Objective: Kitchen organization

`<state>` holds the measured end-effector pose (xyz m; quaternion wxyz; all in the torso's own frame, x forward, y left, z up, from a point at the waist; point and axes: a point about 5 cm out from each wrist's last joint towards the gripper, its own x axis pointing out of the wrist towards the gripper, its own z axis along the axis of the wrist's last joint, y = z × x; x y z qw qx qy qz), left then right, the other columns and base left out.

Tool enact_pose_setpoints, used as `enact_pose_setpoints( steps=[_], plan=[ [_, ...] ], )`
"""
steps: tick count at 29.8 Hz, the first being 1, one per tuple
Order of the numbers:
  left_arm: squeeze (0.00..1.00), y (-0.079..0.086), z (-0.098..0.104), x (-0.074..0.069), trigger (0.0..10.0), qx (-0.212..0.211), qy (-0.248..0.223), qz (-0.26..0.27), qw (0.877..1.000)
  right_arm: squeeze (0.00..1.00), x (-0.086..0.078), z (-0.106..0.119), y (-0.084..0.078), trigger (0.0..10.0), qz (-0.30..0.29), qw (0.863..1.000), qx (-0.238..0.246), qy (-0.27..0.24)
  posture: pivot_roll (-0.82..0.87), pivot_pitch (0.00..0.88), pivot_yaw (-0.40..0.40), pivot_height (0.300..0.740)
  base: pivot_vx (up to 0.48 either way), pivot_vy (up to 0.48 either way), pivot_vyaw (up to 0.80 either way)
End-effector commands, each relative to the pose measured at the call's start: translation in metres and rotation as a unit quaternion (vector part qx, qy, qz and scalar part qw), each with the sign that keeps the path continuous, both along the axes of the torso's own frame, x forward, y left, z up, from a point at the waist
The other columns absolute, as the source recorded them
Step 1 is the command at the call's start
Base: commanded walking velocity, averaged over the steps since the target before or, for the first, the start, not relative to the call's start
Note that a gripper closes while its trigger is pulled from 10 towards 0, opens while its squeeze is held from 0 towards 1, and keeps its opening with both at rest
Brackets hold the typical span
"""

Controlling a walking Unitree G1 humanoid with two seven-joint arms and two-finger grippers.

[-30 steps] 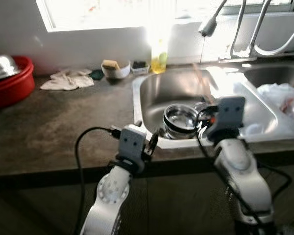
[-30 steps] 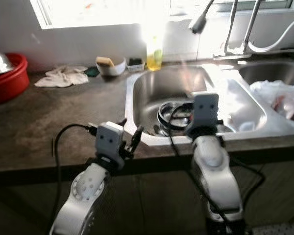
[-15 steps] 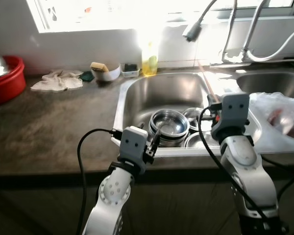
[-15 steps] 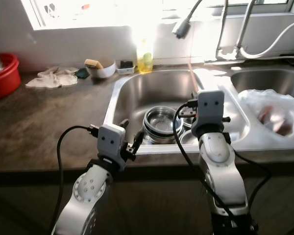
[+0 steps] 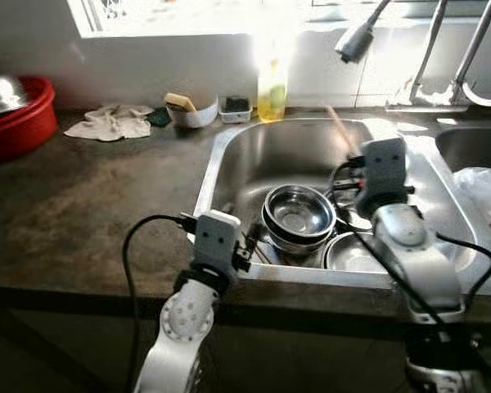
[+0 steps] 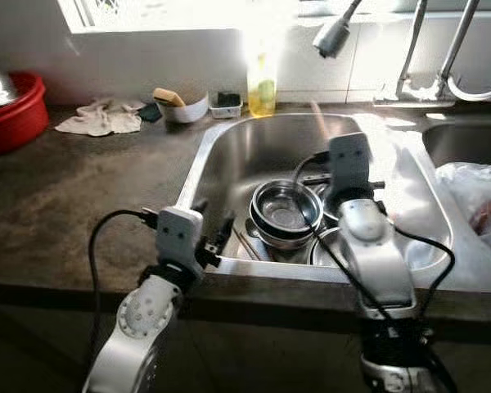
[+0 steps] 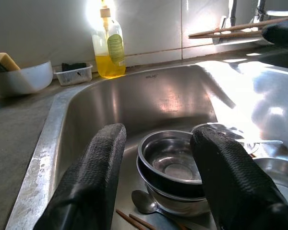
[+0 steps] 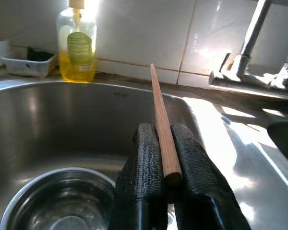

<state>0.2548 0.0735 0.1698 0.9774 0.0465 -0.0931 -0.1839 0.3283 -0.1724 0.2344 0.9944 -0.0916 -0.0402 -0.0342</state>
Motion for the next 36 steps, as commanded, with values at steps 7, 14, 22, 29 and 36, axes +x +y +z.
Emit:
enact_pose_setpoints(
  steps=[7, 14, 22, 29, 36],
  plan=[
    [0.00, 0.002, 0.000, -0.004, 10.0, 0.000, 0.005, 0.003, 1.000, 0.00, 0.018, -0.010, -0.016, 10.0, -0.014, 0.996, -0.024, 0.084, 0.03, 0.091, -0.010, 0.740, 0.000, 0.000, 0.00],
    [0.00, 0.000, -0.001, -0.009, 10.0, 0.004, 0.006, -0.009, 1.000, 0.00, 0.042, -0.027, -0.033, 10.0, -0.015, 0.984, -0.021, 0.174, 0.04, 0.103, -0.014, 0.740, 0.000, 0.000, 0.00],
    [0.00, 0.000, -0.001, -0.012, 10.0, 0.005, 0.008, -0.007, 1.000, 0.00, 0.053, -0.045, -0.027, 10.0, 0.006, 0.974, -0.025, 0.227, 0.06, 0.103, -0.021, 0.740, 0.000, 0.000, 0.00],
    [0.00, 0.002, -0.001, -0.011, 10.0, 0.006, 0.010, -0.005, 1.000, 1.00, 0.058, -0.046, -0.028, 10.0, 0.003, 0.973, -0.016, 0.229, 0.06, 0.099, -0.018, 0.740, 0.000, 0.000, 0.00],
    [0.00, 0.001, 0.000, -0.009, 10.0, 0.006, 0.008, -0.007, 1.000, 0.31, 0.058, -0.039, -0.032, 10.0, -0.012, 0.980, -0.002, 0.198, 0.05, 0.095, -0.011, 0.740, 0.000, 0.000, 0.00]
  ],
)
